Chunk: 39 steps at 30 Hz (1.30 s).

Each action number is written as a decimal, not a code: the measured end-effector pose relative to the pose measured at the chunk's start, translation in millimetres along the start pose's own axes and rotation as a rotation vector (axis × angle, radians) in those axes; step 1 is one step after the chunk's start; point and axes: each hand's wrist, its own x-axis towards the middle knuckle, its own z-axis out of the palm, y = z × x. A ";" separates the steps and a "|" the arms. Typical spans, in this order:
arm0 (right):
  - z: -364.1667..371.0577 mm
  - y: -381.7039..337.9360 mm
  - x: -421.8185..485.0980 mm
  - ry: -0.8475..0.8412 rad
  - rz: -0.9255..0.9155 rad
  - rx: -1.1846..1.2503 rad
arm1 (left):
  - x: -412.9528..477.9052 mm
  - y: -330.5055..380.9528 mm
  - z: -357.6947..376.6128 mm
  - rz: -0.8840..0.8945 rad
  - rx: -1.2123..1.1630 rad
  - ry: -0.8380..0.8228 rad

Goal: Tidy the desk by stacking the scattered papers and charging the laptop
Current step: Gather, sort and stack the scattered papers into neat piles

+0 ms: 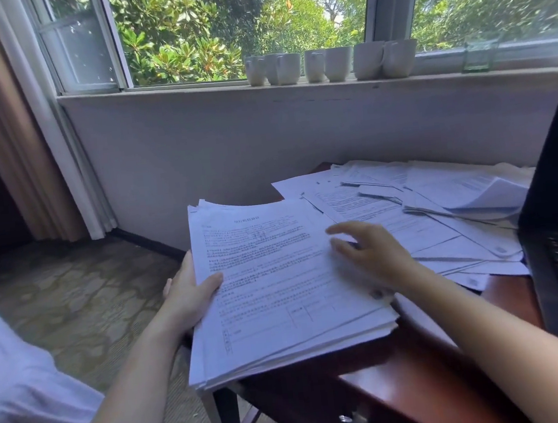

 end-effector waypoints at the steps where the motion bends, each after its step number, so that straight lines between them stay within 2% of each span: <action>1: -4.7 10.4 2.4 0.044 0.076 -0.030 | -0.1 0.2 0.0 0.001 0.013 0.006; 3: -10.3 28.6 4.4 0.045 0.167 -0.180 | -1.2 1.2 0.3 0.004 0.008 0.008; 5: -11.1 40.4 5.1 -0.051 0.232 -0.335 | -0.8 0.1 0.3 0.001 0.008 0.019; 8: -10.7 45.2 5.4 -0.055 0.275 -0.322 | -0.2 -0.8 1.2 -0.004 -0.001 0.018; 12: -15.3 53.2 7.7 0.143 0.262 -0.262 | -1.4 -0.6 0.5 -0.008 -0.002 0.016; 15: -15.3 62.2 7.6 0.357 0.211 -0.241 | -2.0 -0.5 0.9 0.001 -0.003 0.020; 18: -20.4 57.9 6.0 0.583 0.065 -0.158 | -2.6 2.3 3.2 0.007 0.015 0.047; 20: -22.8 46.0 5.7 0.630 -0.091 -0.109 | -3.7 5.1 3.9 0.006 0.027 0.070; 23: -19.4 17.1 5.6 0.606 -0.269 -0.098 | -4.7 6.9 4.2 0.003 0.024 0.078; 28: 3.2 -33.8 -6.3 0.472 -0.337 -0.169 | -5.0 8.1 3.3 -0.005 0.035 0.070; 34: 24.3 -74.9 -31.3 0.315 -0.528 -0.169 | -6.1 11.9 5.7 -0.033 -0.014 0.094; 37: 33.5 -87.3 -39.8 0.179 -0.622 -0.148 | -4.2 11.2 6.7 -0.059 -0.081 0.123; 39: 38.6 -93.3 -43.7 0.011 -0.624 -0.093 | -0.8 5.1 4.4 -0.088 -0.145 0.096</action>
